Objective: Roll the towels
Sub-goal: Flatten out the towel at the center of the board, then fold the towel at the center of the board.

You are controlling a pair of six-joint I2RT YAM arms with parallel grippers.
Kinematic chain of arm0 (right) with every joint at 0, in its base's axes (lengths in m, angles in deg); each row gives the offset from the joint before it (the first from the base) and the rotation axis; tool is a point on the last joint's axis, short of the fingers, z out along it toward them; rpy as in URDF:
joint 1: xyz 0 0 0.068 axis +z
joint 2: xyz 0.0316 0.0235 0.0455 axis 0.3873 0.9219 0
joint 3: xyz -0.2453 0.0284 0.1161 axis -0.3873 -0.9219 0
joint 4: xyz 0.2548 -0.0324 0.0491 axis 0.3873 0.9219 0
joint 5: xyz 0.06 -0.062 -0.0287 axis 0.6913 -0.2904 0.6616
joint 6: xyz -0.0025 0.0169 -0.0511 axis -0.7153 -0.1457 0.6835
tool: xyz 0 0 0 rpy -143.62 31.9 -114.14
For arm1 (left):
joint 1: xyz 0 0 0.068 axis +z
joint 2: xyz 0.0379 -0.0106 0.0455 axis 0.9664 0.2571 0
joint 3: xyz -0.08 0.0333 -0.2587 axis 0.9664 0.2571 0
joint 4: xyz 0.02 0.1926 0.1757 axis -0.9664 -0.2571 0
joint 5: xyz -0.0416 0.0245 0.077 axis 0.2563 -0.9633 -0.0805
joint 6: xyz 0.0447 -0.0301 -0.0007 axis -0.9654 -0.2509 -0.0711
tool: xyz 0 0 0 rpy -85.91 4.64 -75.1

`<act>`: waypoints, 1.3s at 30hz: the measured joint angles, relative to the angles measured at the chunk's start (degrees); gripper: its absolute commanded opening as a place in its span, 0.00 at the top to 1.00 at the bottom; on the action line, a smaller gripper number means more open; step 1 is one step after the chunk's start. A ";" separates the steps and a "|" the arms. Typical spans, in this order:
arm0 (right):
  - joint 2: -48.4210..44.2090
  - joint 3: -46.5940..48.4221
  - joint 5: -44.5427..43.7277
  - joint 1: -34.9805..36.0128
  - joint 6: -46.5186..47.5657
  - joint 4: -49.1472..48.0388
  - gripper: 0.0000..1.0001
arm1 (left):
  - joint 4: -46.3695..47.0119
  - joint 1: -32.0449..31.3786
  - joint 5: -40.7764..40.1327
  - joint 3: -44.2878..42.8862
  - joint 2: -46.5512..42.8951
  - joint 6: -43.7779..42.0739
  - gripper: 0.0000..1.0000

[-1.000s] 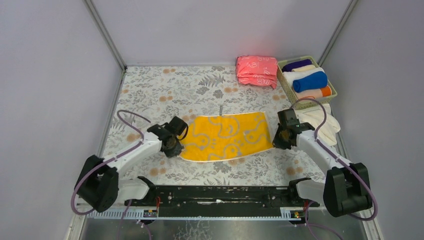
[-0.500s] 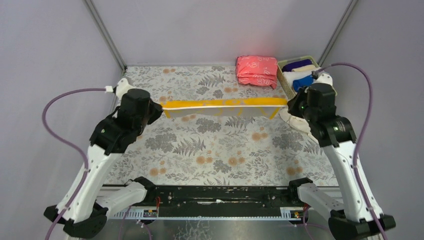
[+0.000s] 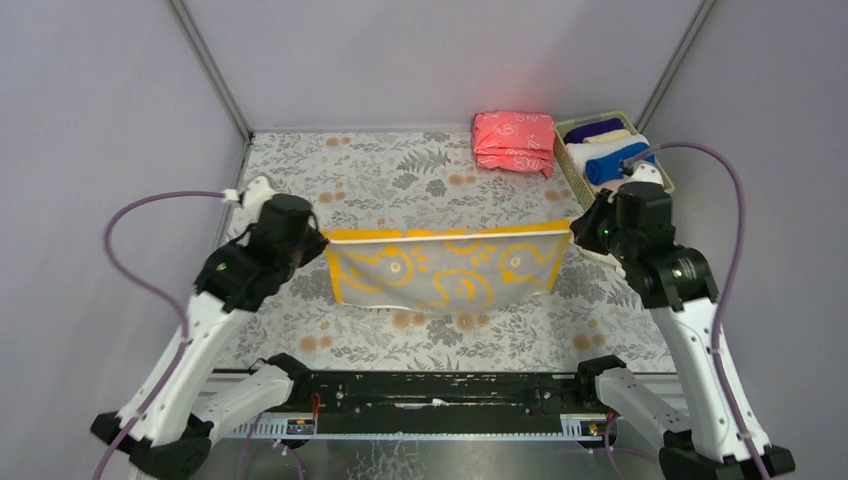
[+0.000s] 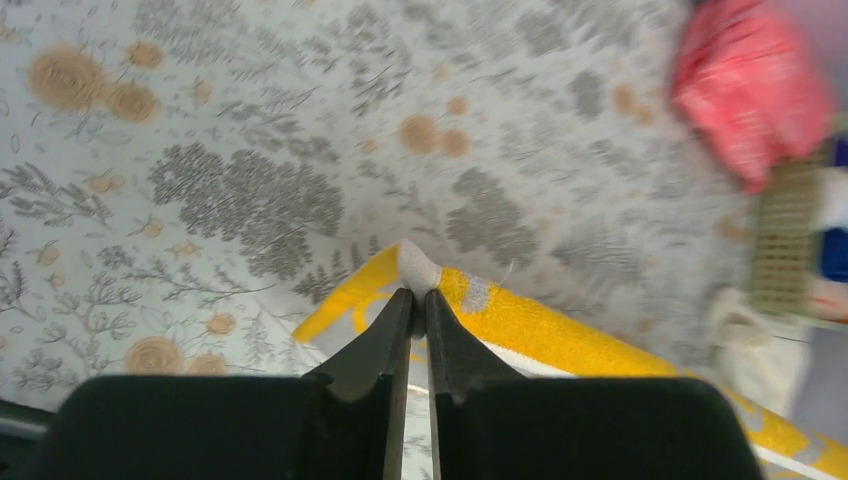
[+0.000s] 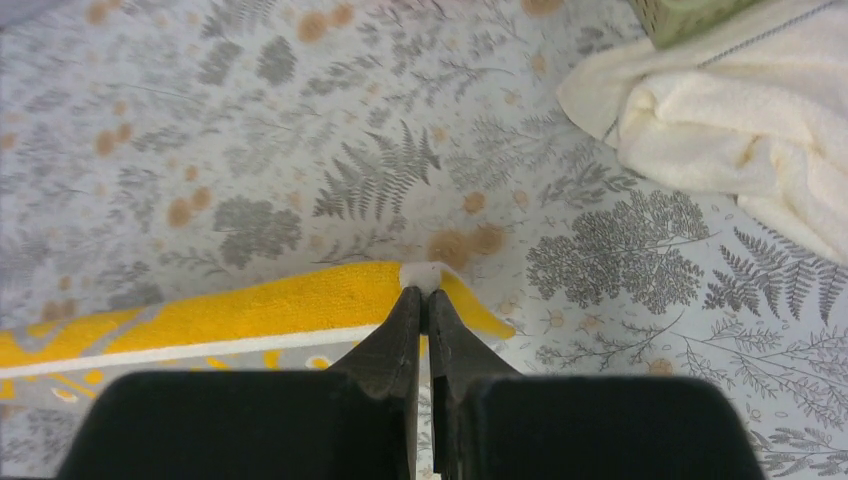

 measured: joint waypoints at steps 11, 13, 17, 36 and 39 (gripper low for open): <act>27.87 -12.26 -3.78 -2.56 -0.44 -18.78 1.00 | 17.64 9.70 4.72 10.99 25.33 -2.05 1.00; 32.61 -12.24 -3.48 -3.56 -0.04 -23.10 1.00 | 23.04 12.00 8.00 10.69 30.60 -3.37 1.00; 42.60 -8.39 -1.22 -5.84 1.11 -28.37 1.00 | 28.98 15.12 13.22 6.62 41.70 -5.86 1.00; 36.89 -16.39 6.27 -8.57 0.85 -26.88 1.00 | 33.48 19.21 22.58 16.79 40.41 -6.12 1.00; 34.64 -21.35 7.41 -8.57 -0.42 -26.10 1.00 | 32.98 19.21 23.41 20.70 38.10 -5.81 1.00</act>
